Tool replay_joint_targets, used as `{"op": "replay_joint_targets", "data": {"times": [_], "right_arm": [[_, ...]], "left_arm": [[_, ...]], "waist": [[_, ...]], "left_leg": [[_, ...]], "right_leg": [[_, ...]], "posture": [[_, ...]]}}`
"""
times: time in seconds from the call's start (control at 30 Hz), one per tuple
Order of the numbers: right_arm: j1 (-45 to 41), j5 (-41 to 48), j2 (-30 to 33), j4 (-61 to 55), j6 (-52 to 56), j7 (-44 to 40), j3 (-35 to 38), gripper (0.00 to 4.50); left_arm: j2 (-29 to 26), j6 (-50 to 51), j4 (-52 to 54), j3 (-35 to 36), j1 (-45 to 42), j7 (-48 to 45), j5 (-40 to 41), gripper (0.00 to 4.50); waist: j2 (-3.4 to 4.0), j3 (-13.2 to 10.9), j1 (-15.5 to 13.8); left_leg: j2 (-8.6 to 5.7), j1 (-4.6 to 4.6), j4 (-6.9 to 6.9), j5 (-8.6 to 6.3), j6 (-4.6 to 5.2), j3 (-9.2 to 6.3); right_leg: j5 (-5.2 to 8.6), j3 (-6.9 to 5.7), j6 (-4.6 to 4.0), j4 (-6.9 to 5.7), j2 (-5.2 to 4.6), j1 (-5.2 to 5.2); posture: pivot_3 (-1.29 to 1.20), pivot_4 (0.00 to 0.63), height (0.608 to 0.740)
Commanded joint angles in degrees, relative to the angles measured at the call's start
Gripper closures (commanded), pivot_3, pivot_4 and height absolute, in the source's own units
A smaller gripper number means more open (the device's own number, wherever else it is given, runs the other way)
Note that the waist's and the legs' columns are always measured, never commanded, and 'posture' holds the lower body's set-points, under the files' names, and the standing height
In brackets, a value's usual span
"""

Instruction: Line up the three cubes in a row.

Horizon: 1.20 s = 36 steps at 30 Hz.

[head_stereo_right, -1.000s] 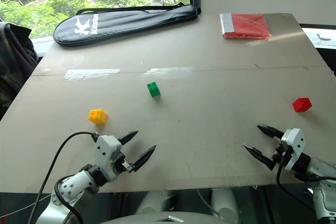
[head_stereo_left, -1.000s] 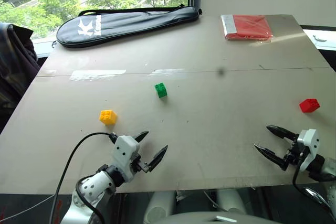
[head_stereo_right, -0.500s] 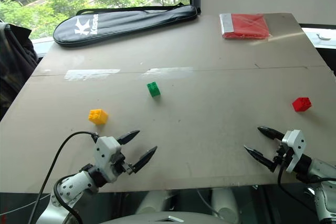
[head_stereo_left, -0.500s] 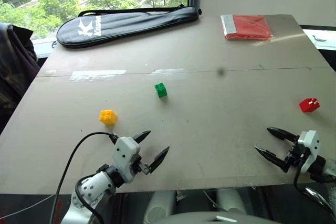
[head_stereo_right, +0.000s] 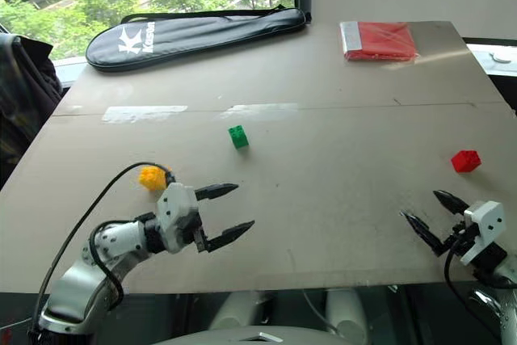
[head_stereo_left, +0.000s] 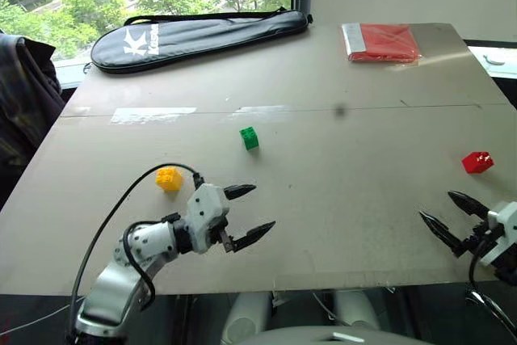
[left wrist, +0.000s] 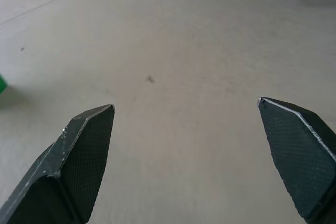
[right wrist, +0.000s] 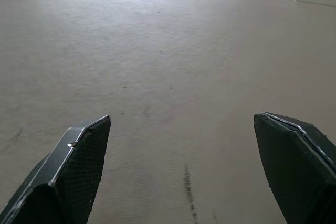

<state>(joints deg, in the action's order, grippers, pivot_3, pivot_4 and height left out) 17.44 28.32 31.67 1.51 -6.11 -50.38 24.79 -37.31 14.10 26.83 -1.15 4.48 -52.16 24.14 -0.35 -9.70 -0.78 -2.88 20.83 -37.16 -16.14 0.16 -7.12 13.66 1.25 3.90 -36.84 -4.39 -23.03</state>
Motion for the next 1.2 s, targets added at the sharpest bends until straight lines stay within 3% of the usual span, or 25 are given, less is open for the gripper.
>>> {"op": "replay_joint_targets", "data": {"times": [0.03,0.2,0.4,0.83,1.17,1.2], "right_arm": [[1.2,1.09,-0.56,-3.48,1.21,6.52,6.06,0.0],[-0.1,0.48,0.34,-3.6,6.47,13.65,8.89,0.0],[-11.35,-2.22,3.54,4.32,12.27,18.8,7.39,0.0],[-31.09,-6.16,9.14,25.34,13.98,13.62,1.36,0.0],[-36.28,-7.71,9.71,32.29,12.53,10.21,-0.88,0.0],[-36.56,-7.92,9.79,32.63,12.48,10.44,-0.93,0.54]], "left_arm": [[-1.28,5.81,2.87,-1.62,-8.07,-2.92,5.48,0.03],[-1.7,12.16,3.85,-2.4,-16.91,-3.0,8.87,0.03],[-1.86,18.54,7.87,-3.1,-22.05,-1.02,11.68,0.03],[-3.04,23.06,11.68,-1.87,-24.0,1.38,14.65,0.03],[-3.23,24.03,12.54,-1.42,-24.29,2.85,15.89,0.03],[-3.26,23.97,12.55,-1.44,-24.26,2.94,15.84,0.0]], "waist": [[0.01,0.01,0.19],[0.03,0.01,1.27],[0.02,-0.01,1.91],[0.02,-0.03,1.63],[0.02,-0.03,1.66],[0.02,-0.03,1.66]], "left_leg": [[0.0,-0.02,-0.01,0.0,0.0,0.03],[0.01,-0.04,0.0,0.0,0.0,0.12],[0.04,-0.11,-0.05,0.0,0.01,0.34],[0.05,-0.05,-0.08,0.01,0.0,0.34],[0.06,-0.06,-0.1,0.02,-0.02,0.38],[0.06,-0.06,-0.11,0.02,-0.02,0.38]], "right_leg": [[-0.06,0.03,0.11,0.0,0.01,0.0],[-0.08,0.15,0.11,0.0,0.07,-0.01],[-0.13,0.37,0.16,0.0,0.16,-0.01],[-0.17,0.42,0.11,0.03,0.24,-0.01],[-0.18,0.46,0.11,0.02,0.25,-0.02],[-0.18,0.46,0.11,0.02,0.25,-0.02]], "posture": [[0.0,0.15,0.732],[0.0,0.15,0.732],[0.0,0.15,0.732],[0.0,0.15,0.732],[0.0,0.15,0.732],[0.0,0.15,0.732]]}}
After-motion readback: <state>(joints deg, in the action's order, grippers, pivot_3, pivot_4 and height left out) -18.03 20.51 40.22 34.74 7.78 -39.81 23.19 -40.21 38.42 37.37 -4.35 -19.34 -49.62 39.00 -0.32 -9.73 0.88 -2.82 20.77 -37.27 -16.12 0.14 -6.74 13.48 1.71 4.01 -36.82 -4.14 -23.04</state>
